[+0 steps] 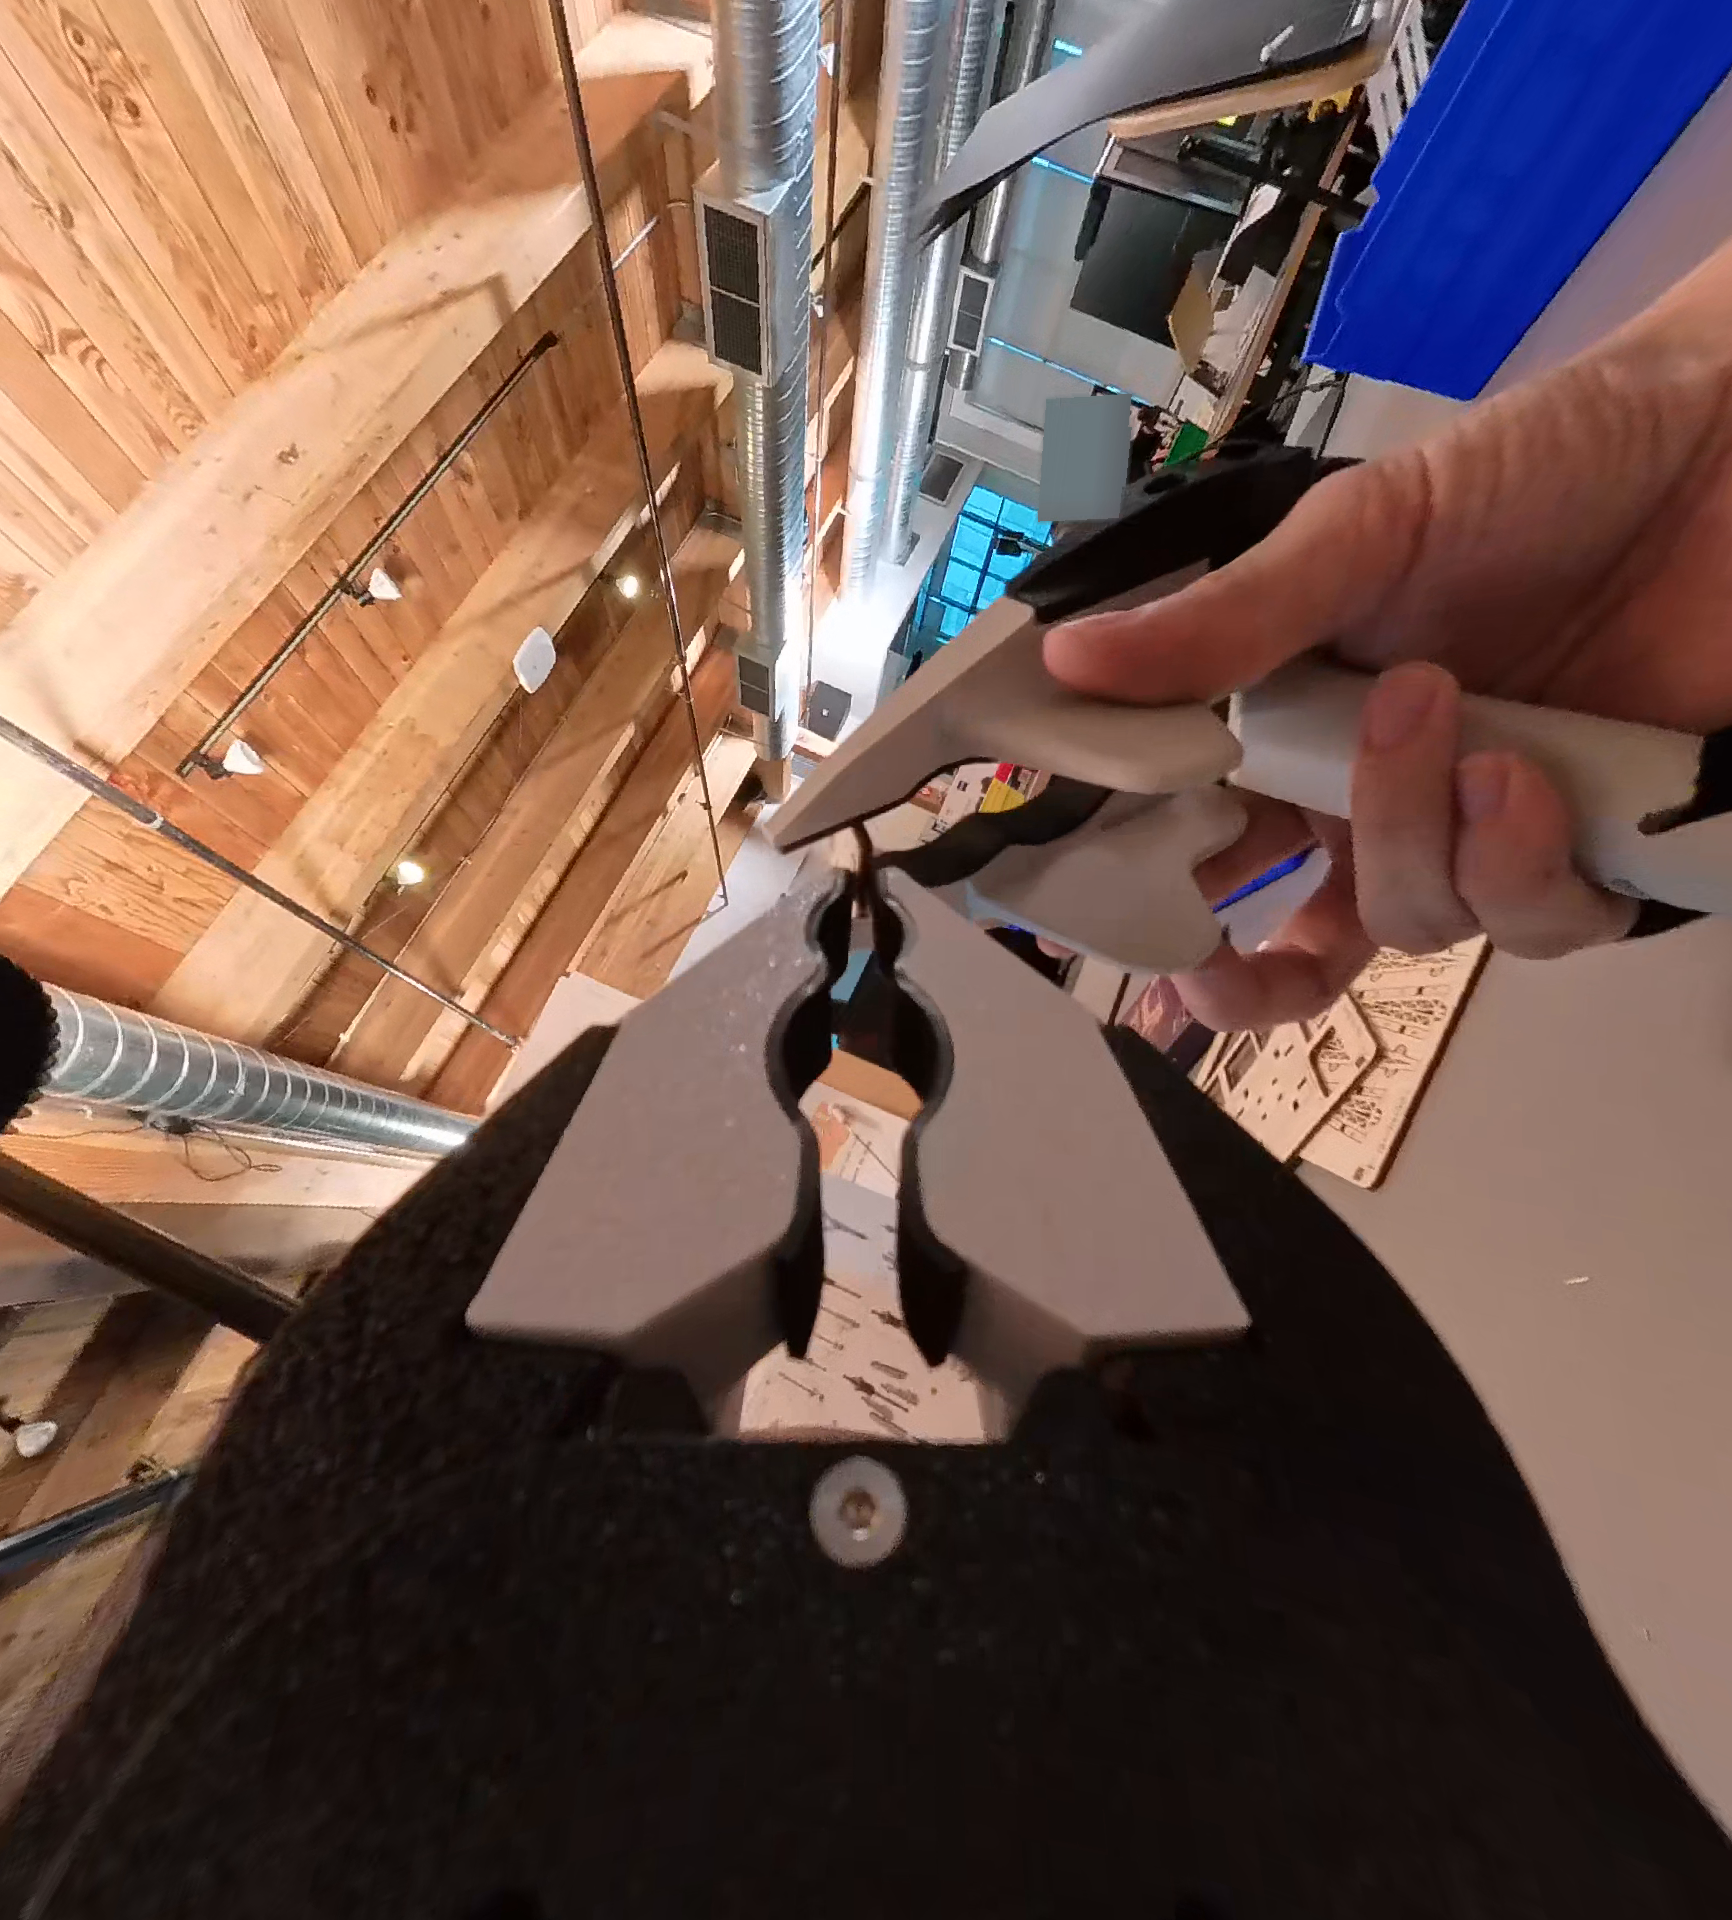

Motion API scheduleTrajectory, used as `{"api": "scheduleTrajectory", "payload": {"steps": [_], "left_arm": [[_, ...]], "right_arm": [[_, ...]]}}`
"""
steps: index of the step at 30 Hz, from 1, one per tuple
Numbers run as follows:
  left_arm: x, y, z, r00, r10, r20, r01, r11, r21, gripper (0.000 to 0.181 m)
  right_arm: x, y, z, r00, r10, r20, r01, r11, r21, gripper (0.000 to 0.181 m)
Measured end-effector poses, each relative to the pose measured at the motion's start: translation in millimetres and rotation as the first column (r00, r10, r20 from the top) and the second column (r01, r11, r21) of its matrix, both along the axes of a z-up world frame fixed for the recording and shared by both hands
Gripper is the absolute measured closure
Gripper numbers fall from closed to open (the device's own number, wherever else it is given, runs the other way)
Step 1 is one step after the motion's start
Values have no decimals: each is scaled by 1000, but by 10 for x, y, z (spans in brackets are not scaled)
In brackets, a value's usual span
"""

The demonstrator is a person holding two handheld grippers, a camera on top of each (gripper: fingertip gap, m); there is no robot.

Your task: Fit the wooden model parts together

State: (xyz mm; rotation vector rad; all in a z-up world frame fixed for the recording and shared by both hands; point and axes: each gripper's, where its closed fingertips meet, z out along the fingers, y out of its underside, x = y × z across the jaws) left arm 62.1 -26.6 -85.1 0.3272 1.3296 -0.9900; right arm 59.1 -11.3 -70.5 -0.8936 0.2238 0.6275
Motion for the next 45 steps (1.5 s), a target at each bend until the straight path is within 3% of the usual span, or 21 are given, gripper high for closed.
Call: {"api": "scheduleTrajectory", "payload": {"steps": [3,6,9,12,14,19,23,27,35,40,45], "left_arm": [[19,69,74,994,-41,-99,29,992,-123,181],[101,211,151,937,-168,-307,43,926,-376,181],[199,291,147,763,-407,-502,-3,774,-633,181],[244,354,185,618,-596,-512,-63,613,-788,181],[255,354,181,574,-643,-507,-87,568,-819,181],[218,286,139,604,-596,-529,-80,616,-784,181],[210,240,83,622,-554,-553,-83,656,-750,181],[213,207,53,653,-503,-566,-85,694,-715,181],[231,213,25,672,-463,-579,-101,717,-690,181],[237,200,-11,695,-416,-586,-121,736,-666,181],[228,182,-38,704,-384,-598,-119,766,-632,181]], "right_arm": [[118,-41,-38,991,-124,44,127,989,-75,141],[258,-158,-66,941,-298,161,323,933,-157,144],[356,-215,-59,781,-482,397,588,782,-207,157],[305,-126,-36,613,-508,605,734,650,-199,156],[323,-87,2,530,-532,660,801,570,-184,164],[343,0,-29,434,-523,733,863,476,-171,171],[313,12,5,437,-535,723,856,494,-152,173],[356,16,-43,424,-526,738,869,466,-167,173],[400,14,-67,437,-540,719,869,459,-183,177],[423,42,-87,395,-542,742,895,410,-177,180],[426,43,-98,413,-547,728,887,423,-185,181]]}}
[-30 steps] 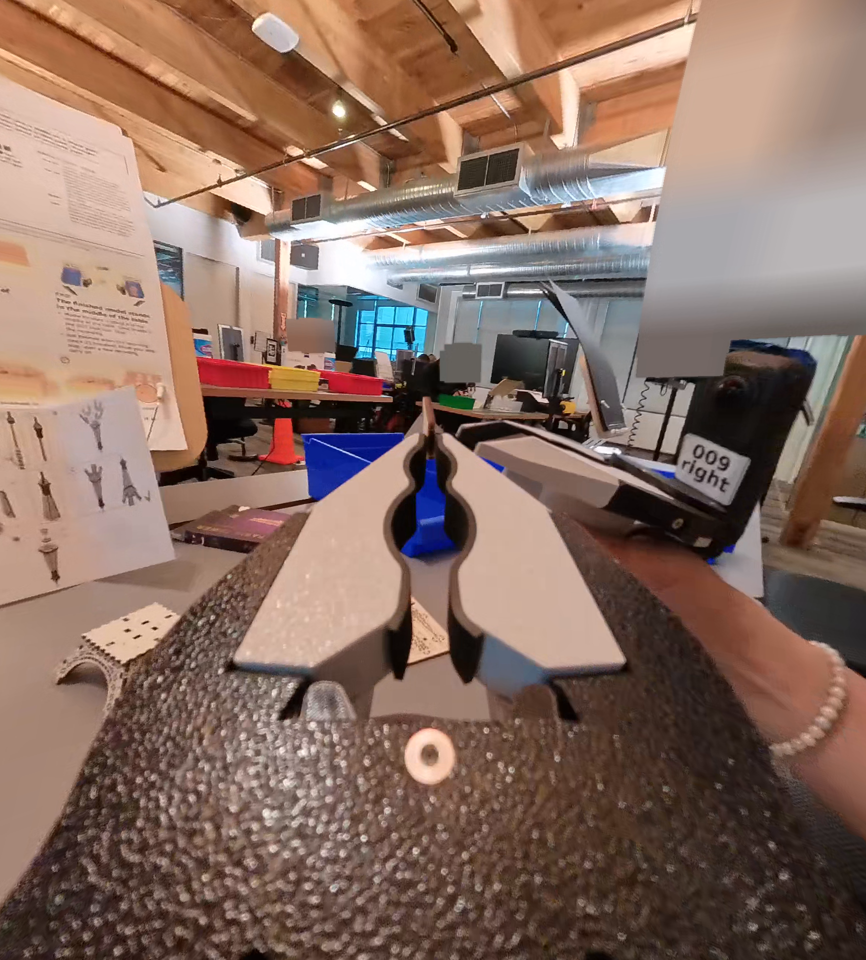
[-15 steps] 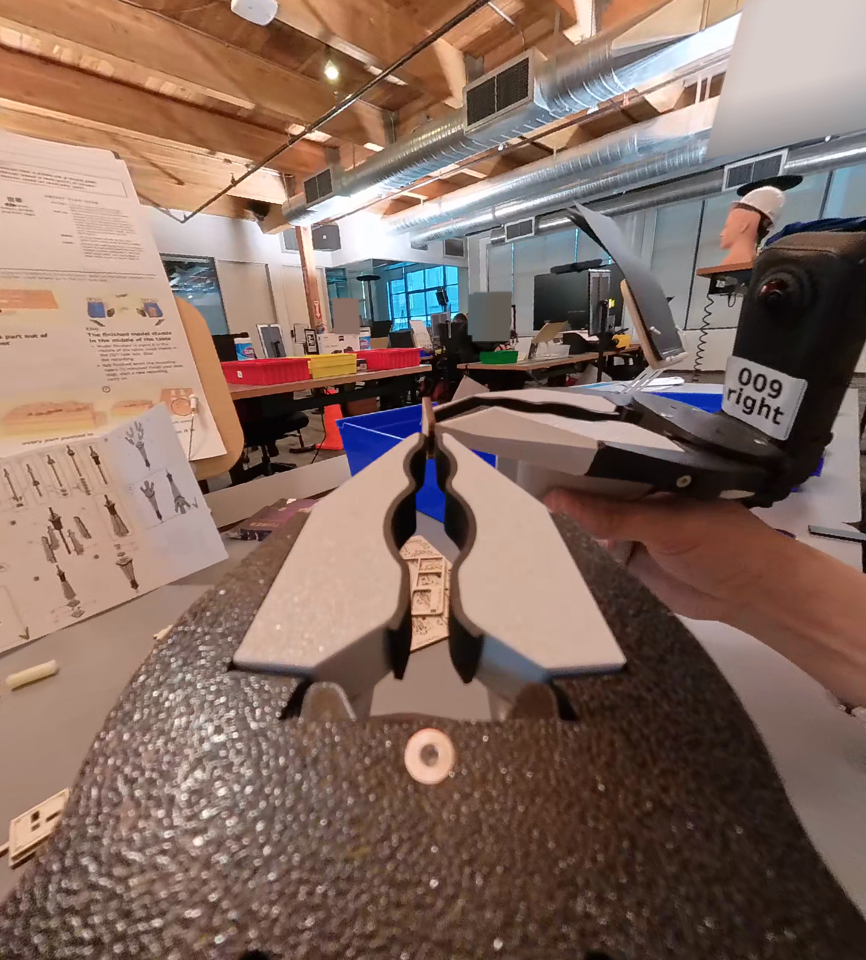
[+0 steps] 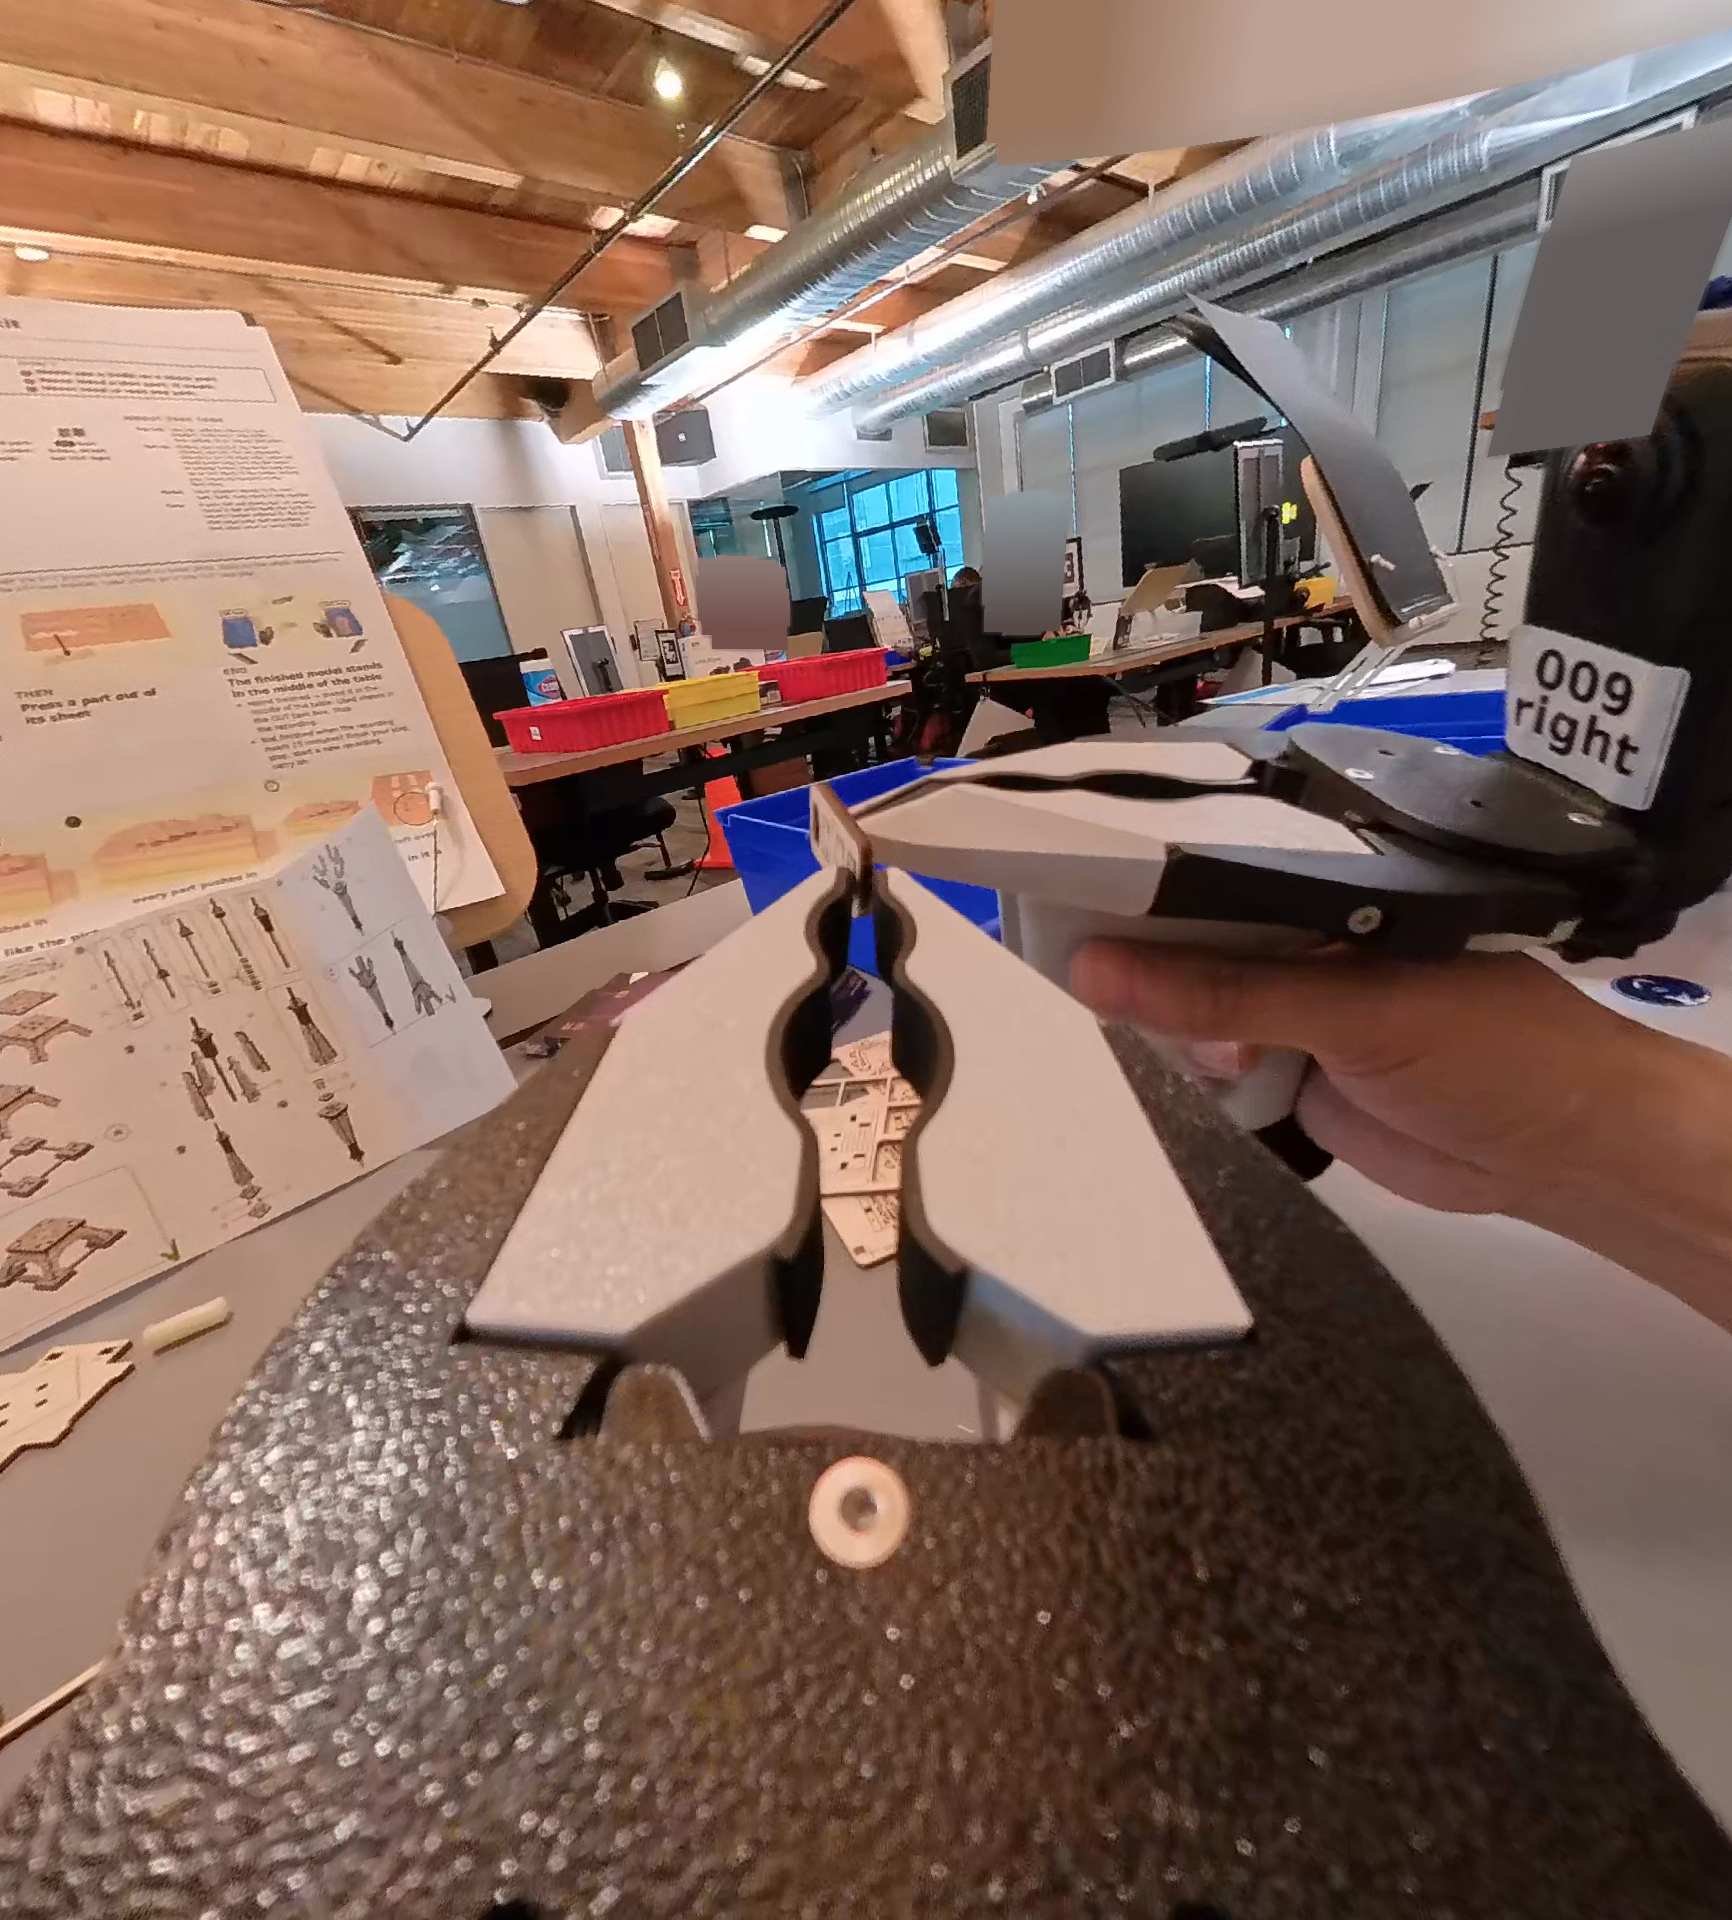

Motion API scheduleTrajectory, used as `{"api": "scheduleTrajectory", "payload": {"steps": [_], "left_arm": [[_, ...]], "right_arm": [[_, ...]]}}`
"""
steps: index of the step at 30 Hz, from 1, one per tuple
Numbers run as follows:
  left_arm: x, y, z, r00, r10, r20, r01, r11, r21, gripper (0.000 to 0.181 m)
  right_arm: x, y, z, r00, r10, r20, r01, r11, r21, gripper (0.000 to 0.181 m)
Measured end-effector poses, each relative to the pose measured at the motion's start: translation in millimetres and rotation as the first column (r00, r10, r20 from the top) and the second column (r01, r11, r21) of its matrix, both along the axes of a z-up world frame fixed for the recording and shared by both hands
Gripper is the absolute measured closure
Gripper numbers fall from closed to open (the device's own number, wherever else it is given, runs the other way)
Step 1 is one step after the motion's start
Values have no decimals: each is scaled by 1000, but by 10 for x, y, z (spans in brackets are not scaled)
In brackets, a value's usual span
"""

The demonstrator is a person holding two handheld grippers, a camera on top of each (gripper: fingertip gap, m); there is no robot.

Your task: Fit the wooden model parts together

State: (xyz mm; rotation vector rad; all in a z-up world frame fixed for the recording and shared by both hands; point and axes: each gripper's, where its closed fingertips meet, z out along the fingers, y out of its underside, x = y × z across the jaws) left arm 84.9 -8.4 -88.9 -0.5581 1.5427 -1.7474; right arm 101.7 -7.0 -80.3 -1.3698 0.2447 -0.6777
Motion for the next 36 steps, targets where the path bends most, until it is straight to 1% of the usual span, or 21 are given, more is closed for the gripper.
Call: {"api": "scheduleTrajectory", "payload": {"steps": [5,7,10,12,13,16,17,19,20,22,23,26,28,30,33,34,36], "left_arm": [[21,39,-9,1000,5,1,-5,1000,29,181],[31,77,16,1000,15,3,-15,1000,14,181],[41,93,15,1000,17,-9,-16,1000,13,181],[31,83,16,1000,5,-6,-5,1000,18,181],[27,79,14,1000,-3,-11,3,1000,19,181],[-10,41,2,997,-64,-33,64,998,14,181],[-14,41,1,996,-80,-45,80,997,4,181],[-24,38,-7,991,-116,-69,115,993,-16,181],[-24,44,-8,989,-126,-79,124,992,-27,181],[-46,27,-13,983,-160,-92,157,987,-40,181],[-61,13,-15,979,-178,-101,174,984,-48,181],[-110,-44,-24,963,-237,-125,230,971,-64,181],[-133,-60,-33,954,-268,-136,262,963,-60,181],[-185,-82,-52,928,-333,-167,326,943,-67,181],[-251,-60,-45,870,-445,-211,428,895,-123,181],[-274,-50,-52,837,-493,-236,470,870,-149,181],[-341,-34,-59,746,-600,-288,560,800,-217,181]], "right_arm": [[21,-16,-58,999,23,-28,-24,999,-32,181],[65,-59,-65,999,3,-46,-4,1000,-19,181],[28,-47,-66,998,43,-40,-44,999,-8,181],[6,-49,-27,997,63,-33,-62,998,31,173],[-4,-53,-11,996,83,-43,-80,995,55,174],[-89,-83,61,975,209,-72,-196,968,157,170],[-122,-91,68,960,265,-90,-245,951,186,165],[-149,-125,65,934,336,-120,-304,926,224,162],[-146,-148,63,931,345,-123,-311,922,232,162],[-99,-178,50,943,309,-122,-277,935,222,162],[-88,-167,31,949,292,-119,-265,943,200,157],[-151,-77,-25,941,319,-114,-300,941,155,151],[-228,-37,-39,905,400,-145,-374,910,178,151],[-280,-47,-12,866,472,-164,-430,871,236,159],[-375,-82,-5,784,590,-195,-522,796,307,166],[-408,-89,-20,750,627,-210,-553,769,322,167],[-494,-100,-36,668,708,-230,-615,699,364,172]]}}
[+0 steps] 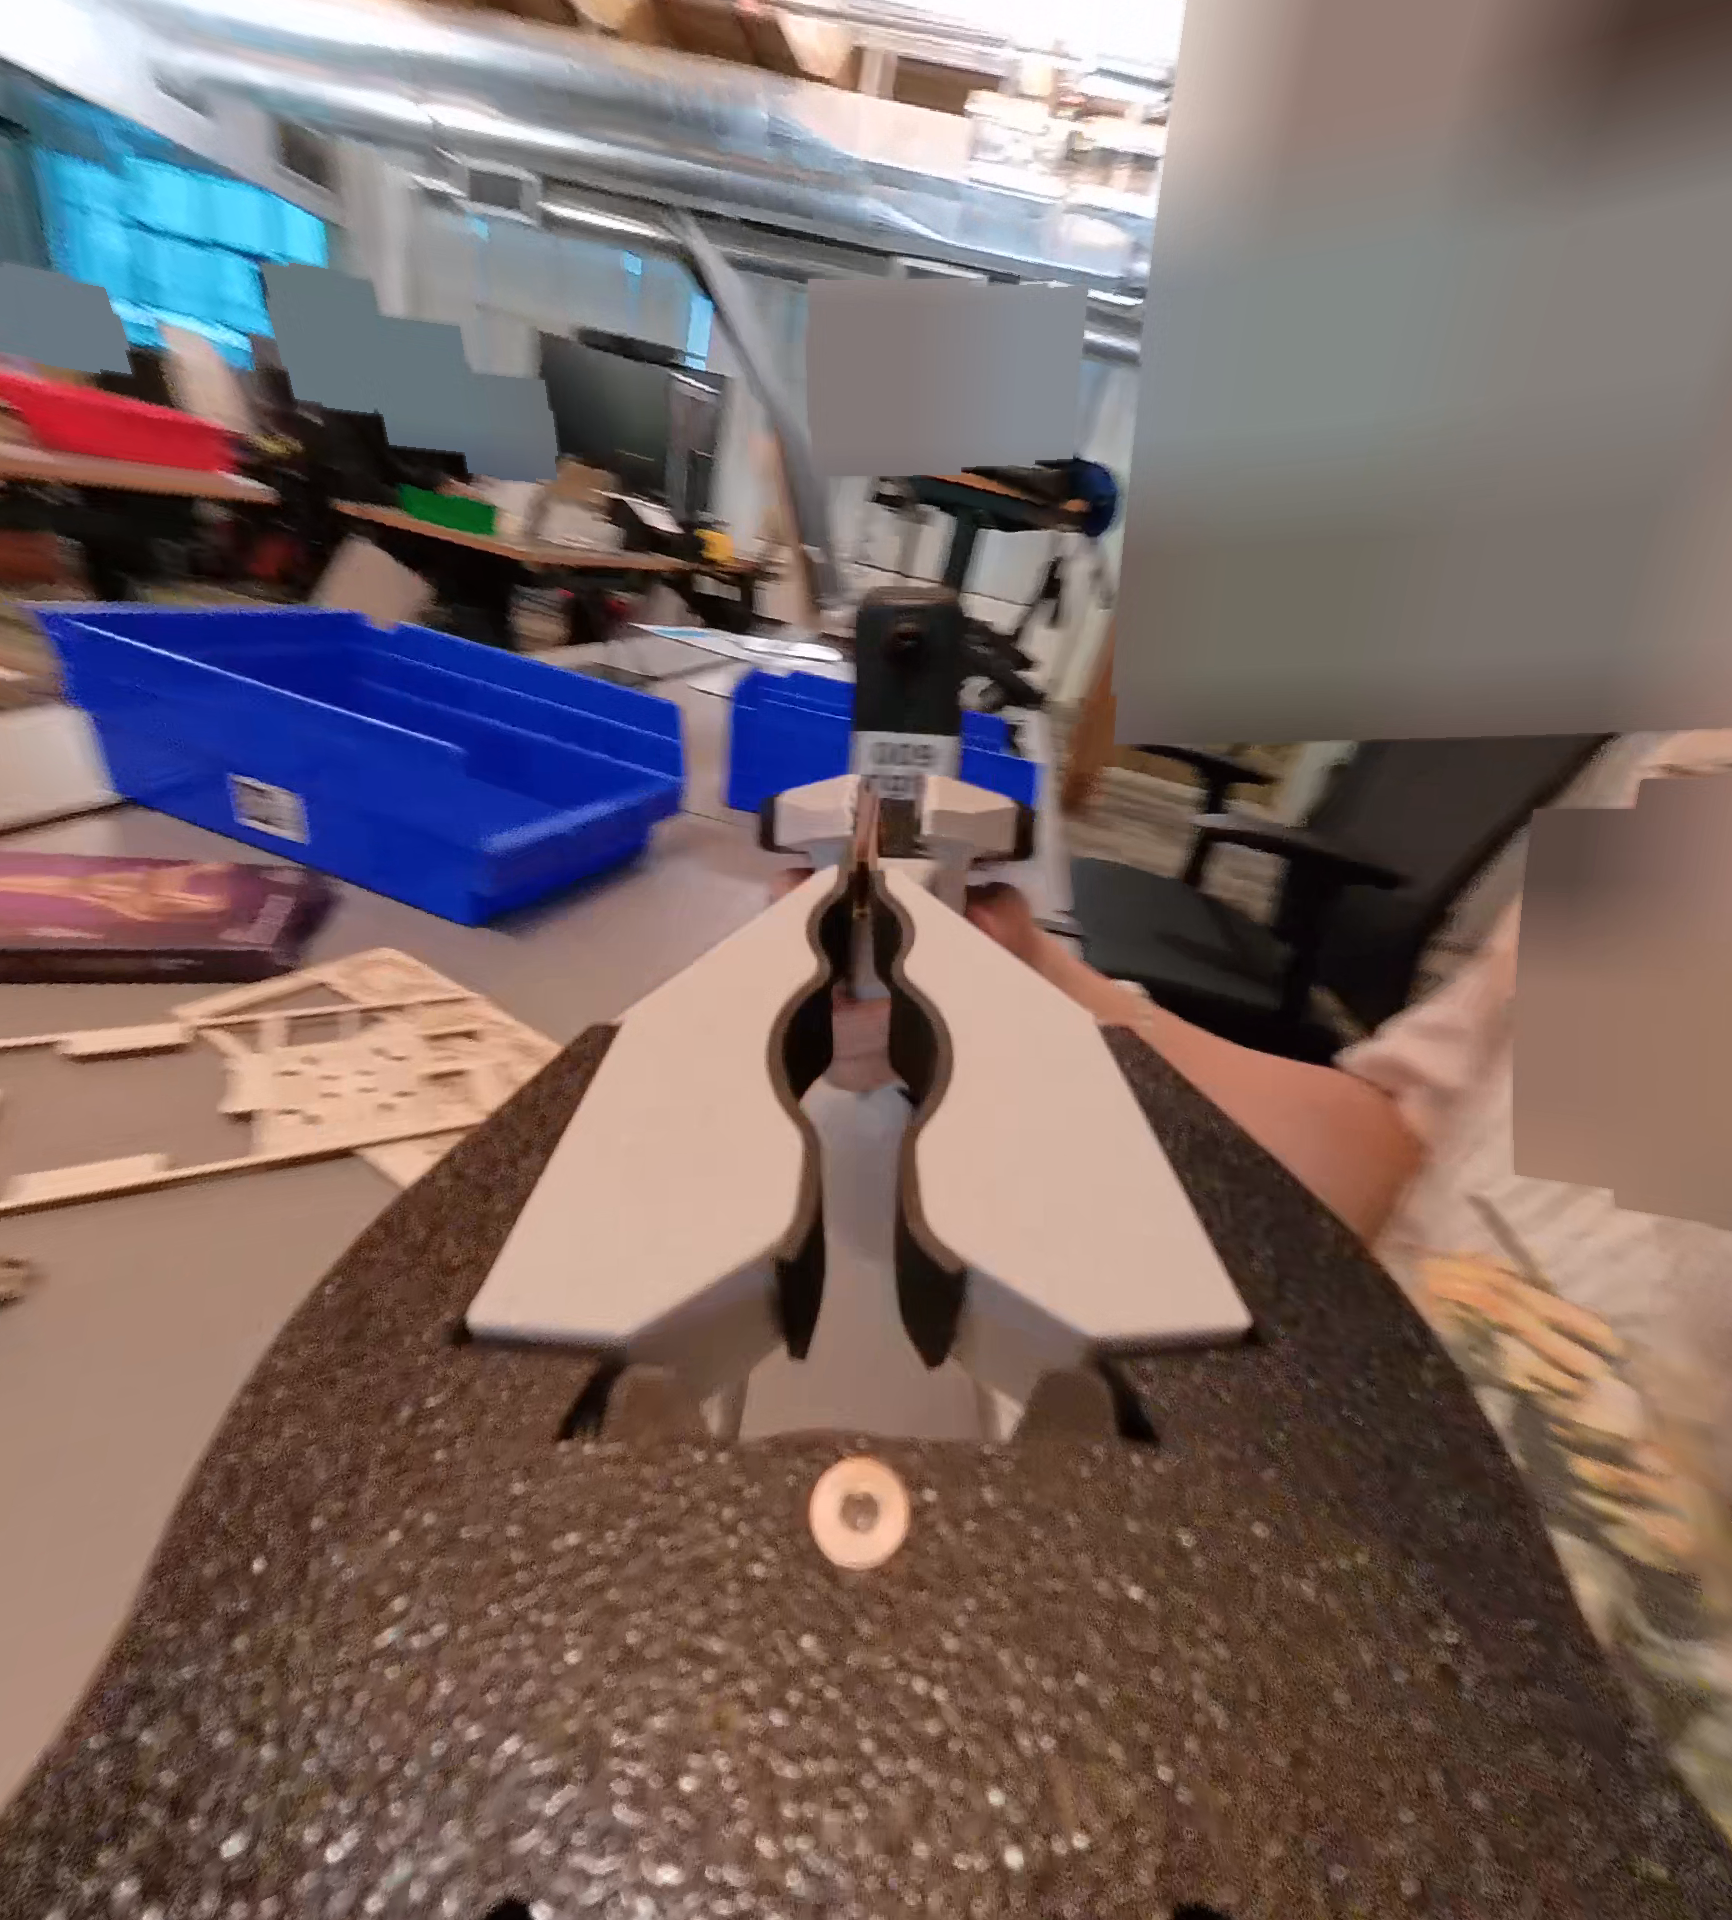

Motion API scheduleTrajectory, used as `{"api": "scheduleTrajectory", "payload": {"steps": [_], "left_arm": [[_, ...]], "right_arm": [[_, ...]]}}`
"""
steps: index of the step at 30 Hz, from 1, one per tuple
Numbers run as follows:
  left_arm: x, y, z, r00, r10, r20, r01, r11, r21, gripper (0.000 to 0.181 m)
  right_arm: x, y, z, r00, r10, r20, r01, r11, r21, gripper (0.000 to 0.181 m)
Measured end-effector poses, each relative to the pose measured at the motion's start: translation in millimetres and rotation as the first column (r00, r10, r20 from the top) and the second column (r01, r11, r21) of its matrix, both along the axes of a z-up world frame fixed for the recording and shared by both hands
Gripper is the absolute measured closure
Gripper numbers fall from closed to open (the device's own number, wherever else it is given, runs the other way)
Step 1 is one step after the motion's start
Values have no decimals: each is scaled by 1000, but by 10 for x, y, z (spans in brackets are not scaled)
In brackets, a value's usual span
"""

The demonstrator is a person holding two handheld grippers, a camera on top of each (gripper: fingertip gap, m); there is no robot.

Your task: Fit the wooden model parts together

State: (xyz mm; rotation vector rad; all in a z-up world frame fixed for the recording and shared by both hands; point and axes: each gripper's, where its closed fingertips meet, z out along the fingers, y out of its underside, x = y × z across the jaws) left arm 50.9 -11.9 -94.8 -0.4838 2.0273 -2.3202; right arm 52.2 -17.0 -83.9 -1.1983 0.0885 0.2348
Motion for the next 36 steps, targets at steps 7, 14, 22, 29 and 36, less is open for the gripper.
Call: {"api": "scheduleTrajectory", "payload": {"steps": [7,14,22,29,36], "left_arm": [[-132,23,-84,946,-275,-171,277,961,-18,181],[-60,26,-144,931,-292,-220,290,956,-43,181],[-13,63,-155,930,-283,-235,278,959,-56,181],[-55,93,-143,893,-354,-278,330,935,-131,181],[94,162,-18,890,-349,-294,271,923,-275,181]], "right_arm": [[-191,6,-101,957,264,-121,-259,964,54,177],[-119,3,-198,945,273,-178,-268,962,54,177],[-75,36,-225,950,247,-189,-242,969,47,179],[-124,66,-232,916,325,-237,-315,946,79,179],[49,119,-124,788,445,-426,-336,890,309,179]]}}
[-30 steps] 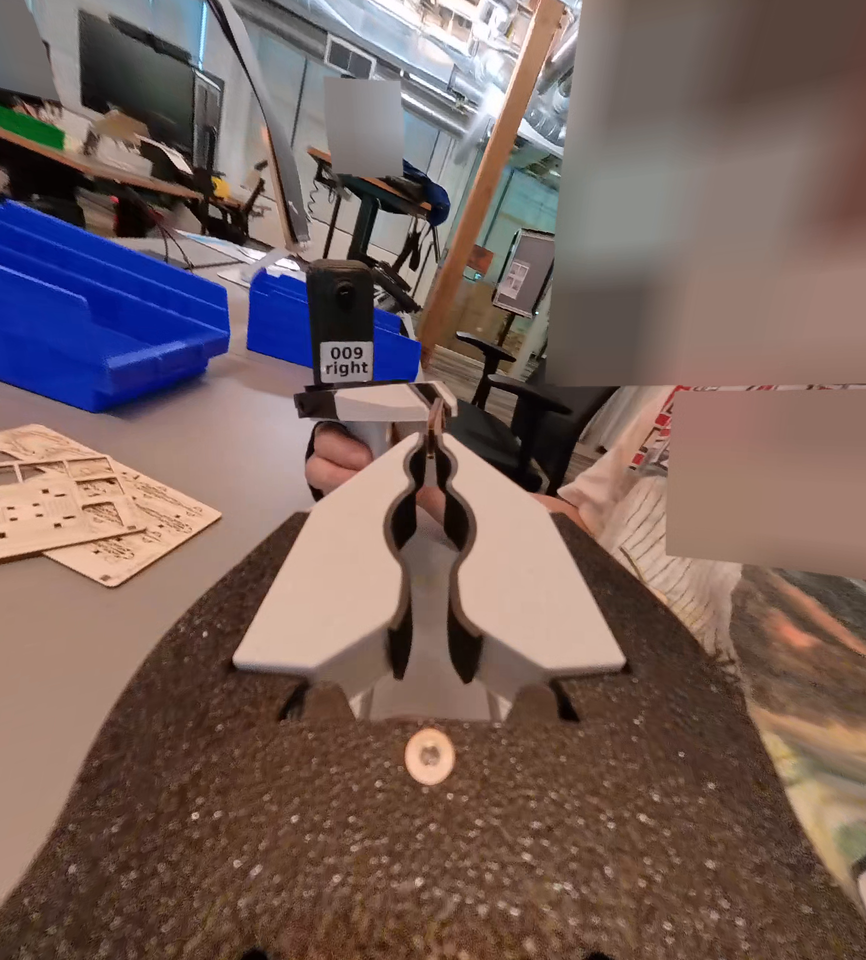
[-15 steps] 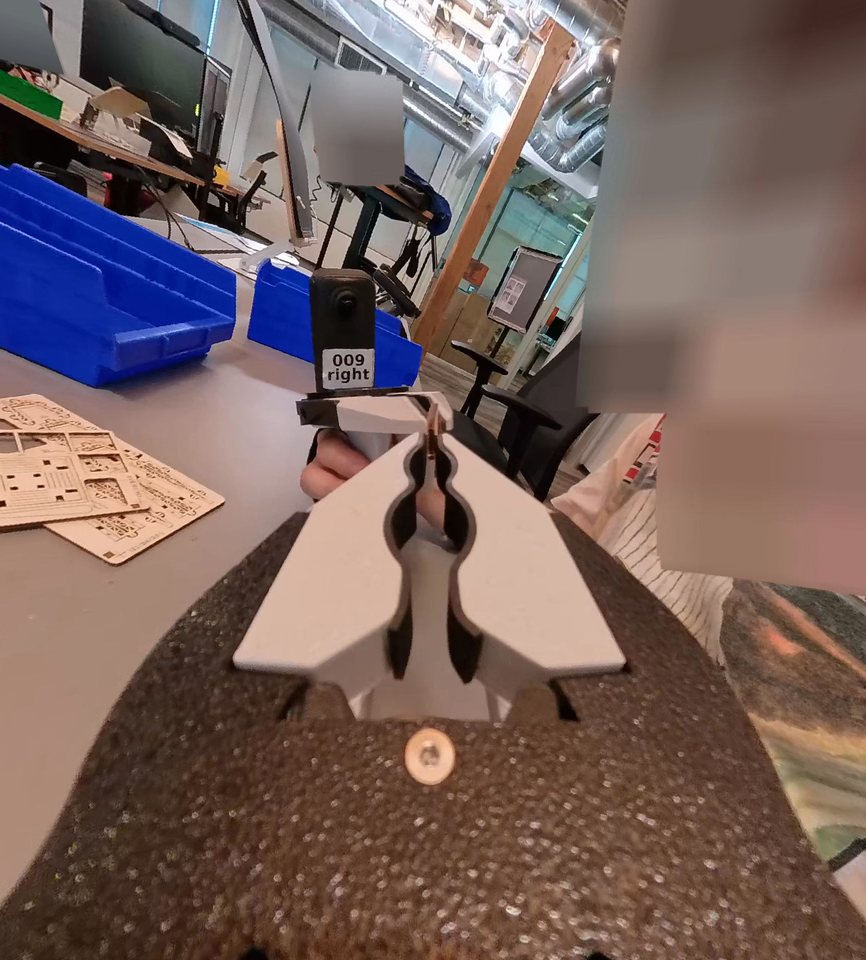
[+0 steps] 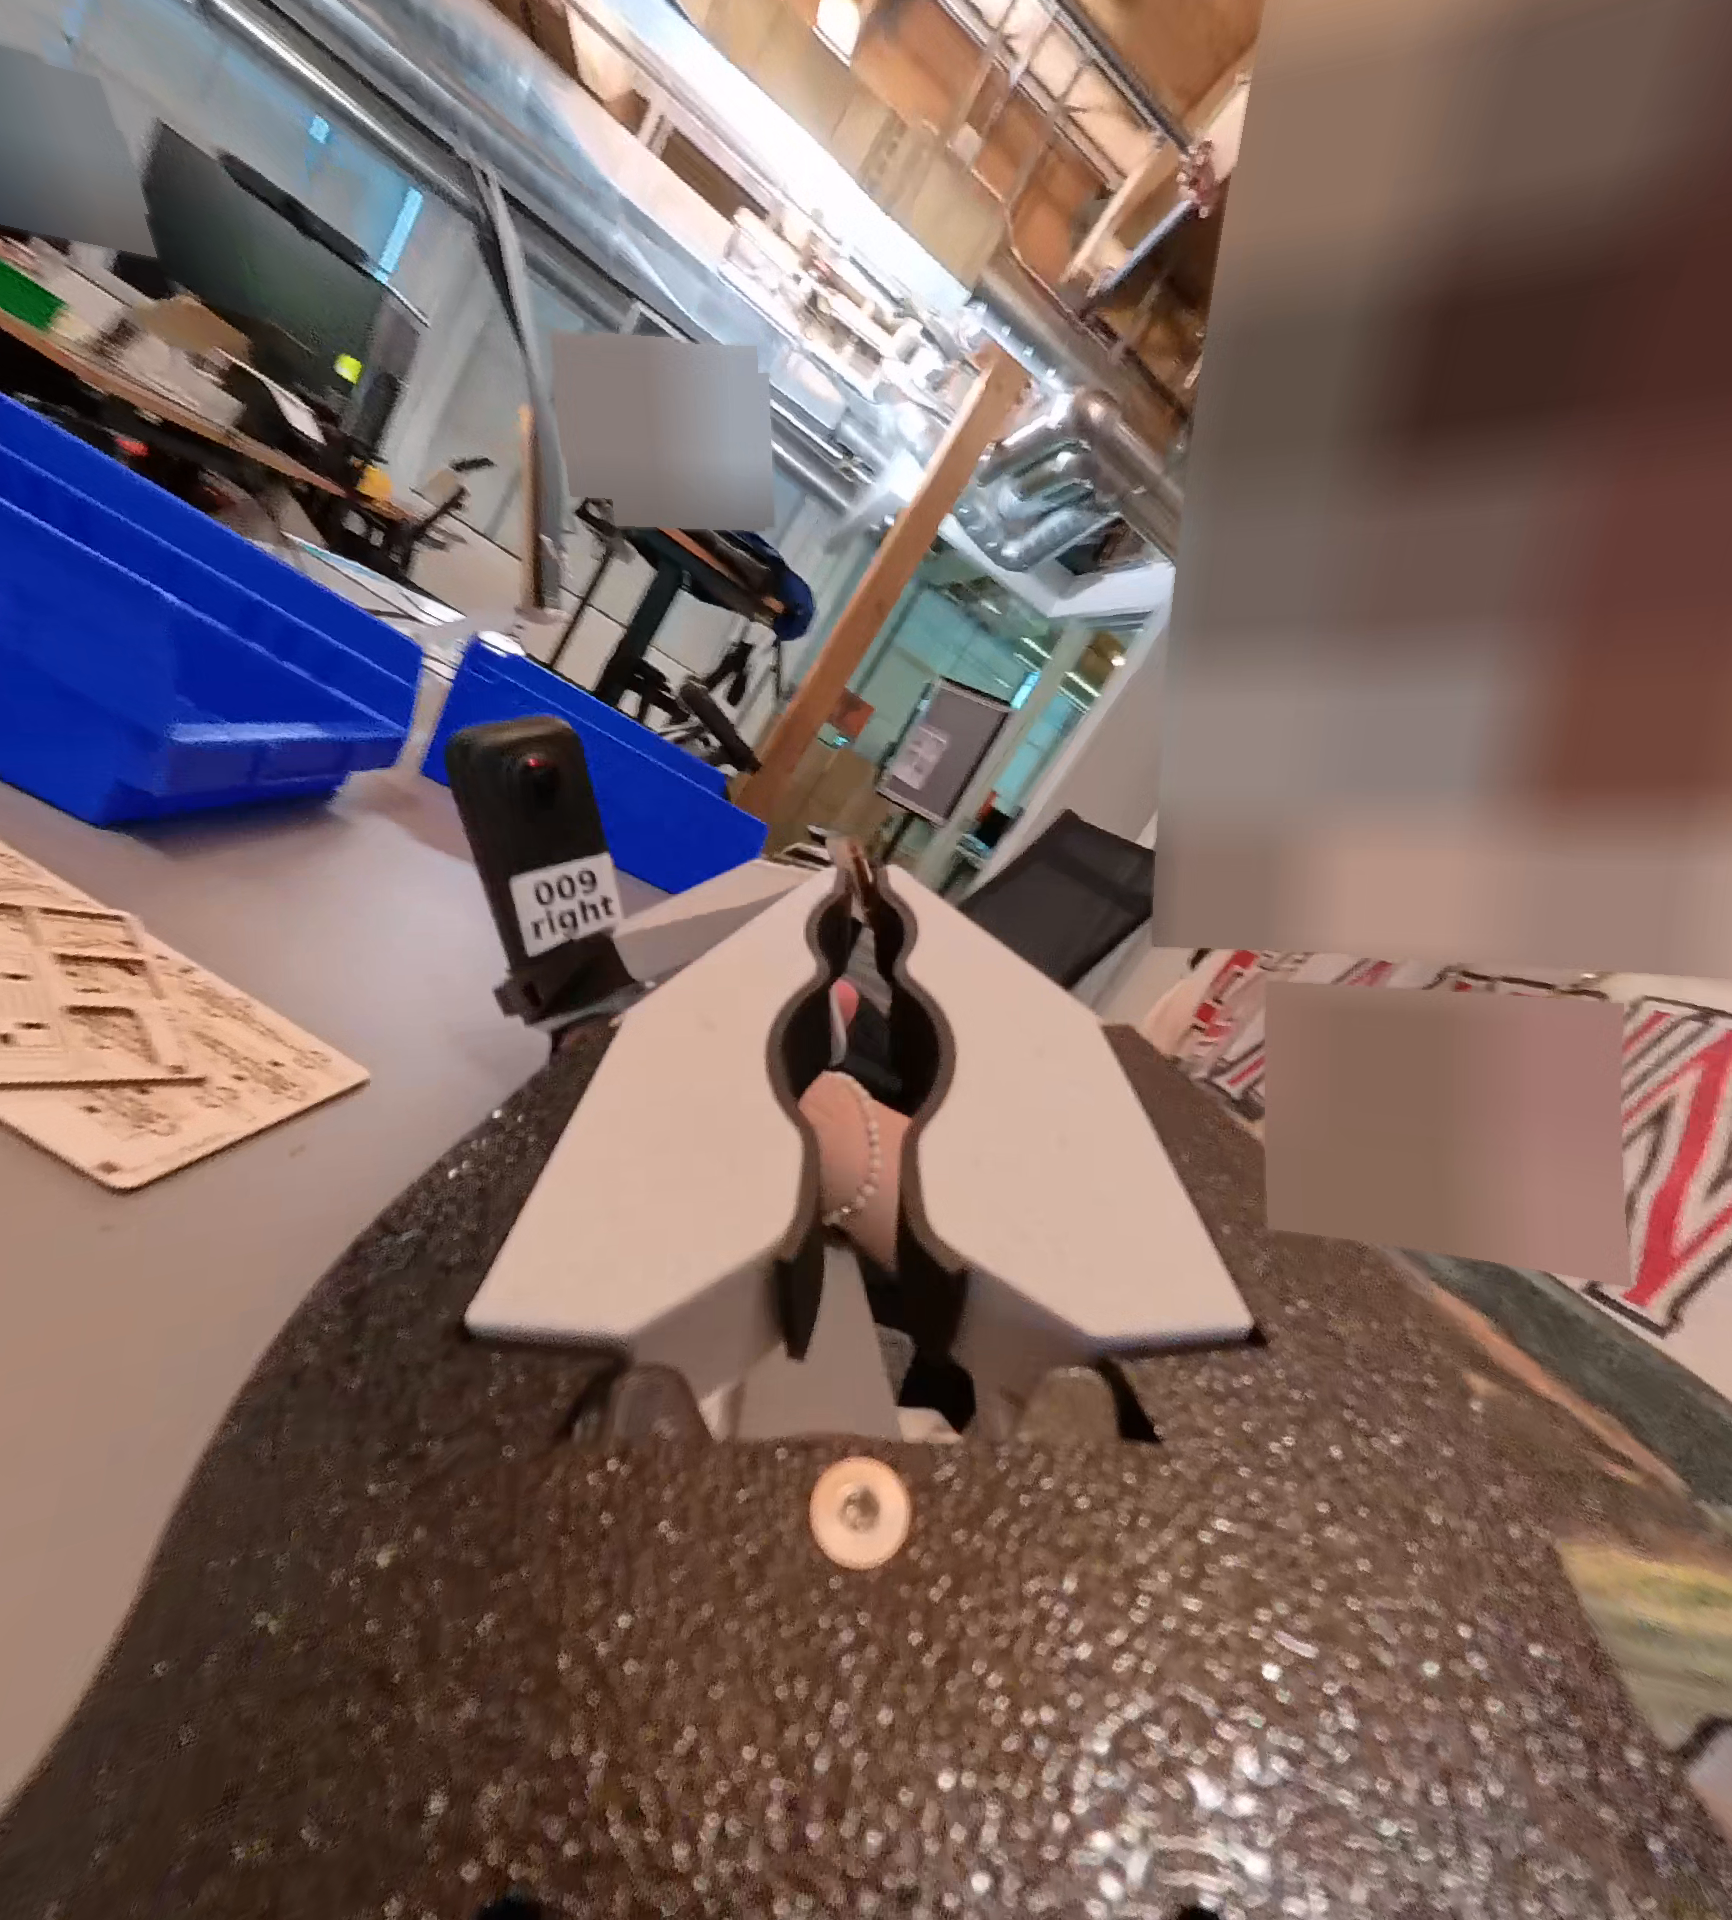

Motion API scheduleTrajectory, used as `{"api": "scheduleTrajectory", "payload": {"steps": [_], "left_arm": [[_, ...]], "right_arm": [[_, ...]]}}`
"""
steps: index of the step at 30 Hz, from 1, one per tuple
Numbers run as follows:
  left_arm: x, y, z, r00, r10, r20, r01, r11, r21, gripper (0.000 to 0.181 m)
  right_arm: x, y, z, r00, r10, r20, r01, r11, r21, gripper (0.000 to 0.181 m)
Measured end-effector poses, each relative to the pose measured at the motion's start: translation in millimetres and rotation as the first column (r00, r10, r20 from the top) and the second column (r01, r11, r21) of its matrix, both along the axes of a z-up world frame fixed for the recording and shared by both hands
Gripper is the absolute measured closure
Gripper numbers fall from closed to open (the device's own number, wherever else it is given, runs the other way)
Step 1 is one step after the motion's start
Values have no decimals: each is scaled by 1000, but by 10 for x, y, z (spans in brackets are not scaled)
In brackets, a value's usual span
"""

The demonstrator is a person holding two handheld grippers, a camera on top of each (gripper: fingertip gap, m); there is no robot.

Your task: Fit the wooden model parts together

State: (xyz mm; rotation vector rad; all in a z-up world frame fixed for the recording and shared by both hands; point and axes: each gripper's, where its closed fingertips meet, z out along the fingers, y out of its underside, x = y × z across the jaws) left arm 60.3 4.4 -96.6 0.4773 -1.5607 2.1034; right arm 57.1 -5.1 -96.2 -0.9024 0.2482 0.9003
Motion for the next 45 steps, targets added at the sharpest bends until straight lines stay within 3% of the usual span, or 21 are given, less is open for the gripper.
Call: {"api": "scheduleTrajectory", "payload": {"steps": [3,6,8,10,12,15,19,22,26,34,40,45], "left_arm": [[144,19,-22,993,114,26,-116,991,61,180],[350,85,-54,941,309,135,-329,929,167,173],[471,195,0,841,454,294,-520,829,206,168],[535,311,77,665,540,515,-712,667,220,163],[487,295,92,519,470,714,-810,538,235,170],[434,156,-83,504,340,794,-832,438,341,172],[372,2,-95,513,341,788,-824,454,340,178],[404,5,-58,493,364,790,-841,430,327,179],[380,-15,-102,513,322,796,-830,425,362,175],[393,1,-82,478,323,817,-855,385,348,178],[387,1,-86,419,280,864,-881,356,312,177],[406,4,-116,396,252,883,-895,320,310,177]], "right_arm": [[147,17,-33,993,-11,-119,14,1000,23,179],[304,53,-98,973,-47,-227,50,999,7,180],[422,76,-164,951,-99,-292,97,995,-21,180],[538,70,-223,919,-131,-372,132,991,-25,180],[590,52,-244,892,-109,-439,126,992,9,181],[601,91,-250,876,-110,-469,135,991,19,180],[525,140,-122,879,-68,-473,117,990,76,180],[465,191,-95,895,-68,-441,109,992,68,180],[475,161,-63,895,-72,-441,127,987,98,180],[436,168,-38,928,-153,-339,182,982,53,180],[430,179,-29,938,-234,-255,239,971,-12,180],[441,180,-46,936,-248,-248,251,968,-21,179]]}}
